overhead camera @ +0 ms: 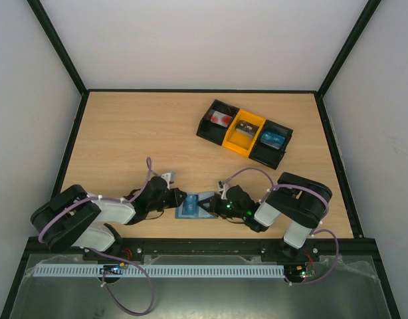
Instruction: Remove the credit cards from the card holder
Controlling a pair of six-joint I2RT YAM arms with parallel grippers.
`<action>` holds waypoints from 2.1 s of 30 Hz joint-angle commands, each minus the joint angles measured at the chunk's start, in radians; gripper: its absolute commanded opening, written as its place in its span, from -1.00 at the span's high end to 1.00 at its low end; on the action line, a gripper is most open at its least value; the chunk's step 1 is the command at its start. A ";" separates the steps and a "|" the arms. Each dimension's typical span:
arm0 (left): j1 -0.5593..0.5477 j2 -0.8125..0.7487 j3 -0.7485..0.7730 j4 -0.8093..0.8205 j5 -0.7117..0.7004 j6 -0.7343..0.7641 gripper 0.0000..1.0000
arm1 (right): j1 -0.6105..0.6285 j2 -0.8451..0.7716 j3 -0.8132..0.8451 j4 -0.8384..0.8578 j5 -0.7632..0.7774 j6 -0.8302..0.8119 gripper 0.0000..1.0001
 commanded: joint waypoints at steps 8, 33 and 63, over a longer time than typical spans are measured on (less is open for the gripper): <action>-0.001 -0.022 -0.051 -0.136 0.055 -0.040 0.81 | 0.034 -0.007 0.027 -0.032 0.050 0.016 0.75; -0.013 0.130 -0.051 -0.134 -0.021 -0.005 0.95 | 0.011 -0.175 -0.033 -0.178 0.157 -0.053 0.96; -0.011 -0.361 0.126 -0.446 0.115 0.083 -0.49 | -0.006 -0.782 0.028 -0.778 0.178 -0.286 0.96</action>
